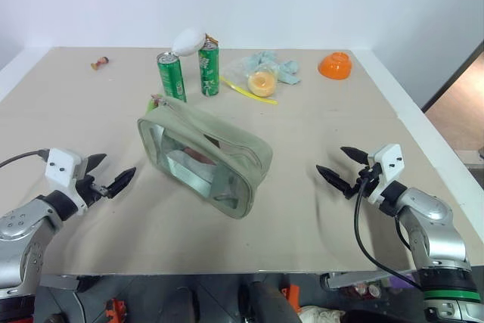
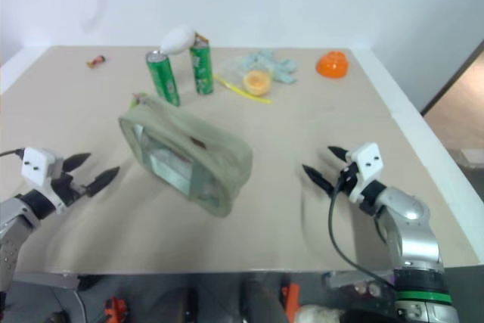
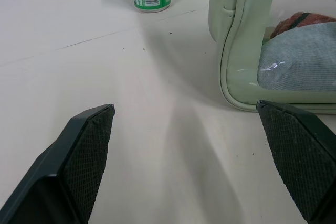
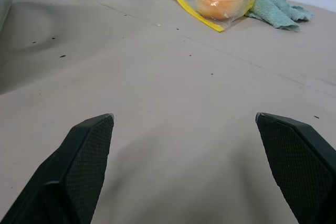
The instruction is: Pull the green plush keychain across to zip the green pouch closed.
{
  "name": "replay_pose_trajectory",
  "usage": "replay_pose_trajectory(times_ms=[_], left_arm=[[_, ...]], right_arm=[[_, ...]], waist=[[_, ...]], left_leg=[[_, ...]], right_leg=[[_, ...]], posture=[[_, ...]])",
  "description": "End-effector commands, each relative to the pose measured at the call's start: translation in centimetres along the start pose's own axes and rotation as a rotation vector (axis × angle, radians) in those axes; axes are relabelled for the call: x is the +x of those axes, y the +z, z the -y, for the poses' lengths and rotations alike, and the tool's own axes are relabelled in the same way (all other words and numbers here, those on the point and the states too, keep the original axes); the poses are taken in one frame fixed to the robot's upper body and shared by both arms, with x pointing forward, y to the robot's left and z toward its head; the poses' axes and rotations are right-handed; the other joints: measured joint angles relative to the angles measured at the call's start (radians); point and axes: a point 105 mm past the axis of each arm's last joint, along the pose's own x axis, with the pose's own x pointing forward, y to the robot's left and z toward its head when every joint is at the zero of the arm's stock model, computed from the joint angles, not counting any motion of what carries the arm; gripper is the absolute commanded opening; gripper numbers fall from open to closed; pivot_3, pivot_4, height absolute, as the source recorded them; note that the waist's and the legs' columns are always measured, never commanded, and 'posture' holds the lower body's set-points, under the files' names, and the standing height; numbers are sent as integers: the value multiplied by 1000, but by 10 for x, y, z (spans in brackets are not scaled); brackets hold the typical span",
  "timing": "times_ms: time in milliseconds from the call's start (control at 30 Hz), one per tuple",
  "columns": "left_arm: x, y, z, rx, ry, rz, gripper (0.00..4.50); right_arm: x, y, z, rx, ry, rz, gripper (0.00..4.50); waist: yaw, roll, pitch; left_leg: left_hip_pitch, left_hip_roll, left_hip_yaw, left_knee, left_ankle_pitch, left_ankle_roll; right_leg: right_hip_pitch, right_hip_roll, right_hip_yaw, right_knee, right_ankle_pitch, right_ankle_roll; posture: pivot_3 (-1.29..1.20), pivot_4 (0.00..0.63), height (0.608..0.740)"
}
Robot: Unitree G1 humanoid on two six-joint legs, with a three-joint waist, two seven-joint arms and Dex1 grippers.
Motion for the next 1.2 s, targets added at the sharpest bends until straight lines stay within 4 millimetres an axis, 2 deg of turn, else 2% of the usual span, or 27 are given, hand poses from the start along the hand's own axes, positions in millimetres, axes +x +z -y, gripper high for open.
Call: replay_pose_trajectory(times_ms=[33,500,700,800,867,933,1000,1067,1200], left_arm=[[-1,13,-2,43,2,53,4489],[-7,23,6,54,-63,102,4489],[-18,43,39,68,-286,129,4489],[-30,56,66,51,-454,116,4489],[-38,57,84,51,-563,76,4489],[-46,57,98,48,-639,42,4489],[-46,59,105,46,-671,42,4489],[-42,62,111,43,-688,57,4489],[-33,73,125,46,-725,107,4489]], right_arm=[[-3,18,10,-44,-20,57,4498],[2,23,3,-37,17,72,4498],[4,30,1,-31,46,89,4498],[3,46,1,-9,122,104,4498],[3,60,-3,-7,210,103,4498],[5,86,-10,5,309,120,4498],[11,114,-22,36,402,151,4498],[17,134,-38,53,489,175,4498],[31,143,-72,57,596,176,4498]], waist=[[0,0,0],[0,0,0],[0,0,0],[0,0,0],[-2,3,2],[-3,5,3],[-4,5,4],[-4,5,4],[-1,2,2]], left_leg=[[0,0,0,0,0,0],[0,0,0,0,0,0],[0,0,0,0,0,0],[0,0,0,0,0,0],[0,0,1,0,0,0],[0,-1,3,0,0,0],[1,0,2,0,0,0],[1,0,2,0,0,0],[1,2,-2,0,0,0]], right_leg=[[0,0,0,0,0,0],[0,0,0,0,0,0],[0,0,0,0,0,0],[0,0,0,0,0,0],[-1,0,0,0,0,0],[-1,-1,3,0,0,0],[-1,0,2,0,0,0],[-1,2,2,0,1,0],[0,6,-1,0,0,-2]], posture=[[0,150,740],[0,150,740],[0,150,740],[0,150,740],[0,150,740],[0,150,740],[0,150,740],[0,150,740],[0,150,740]])
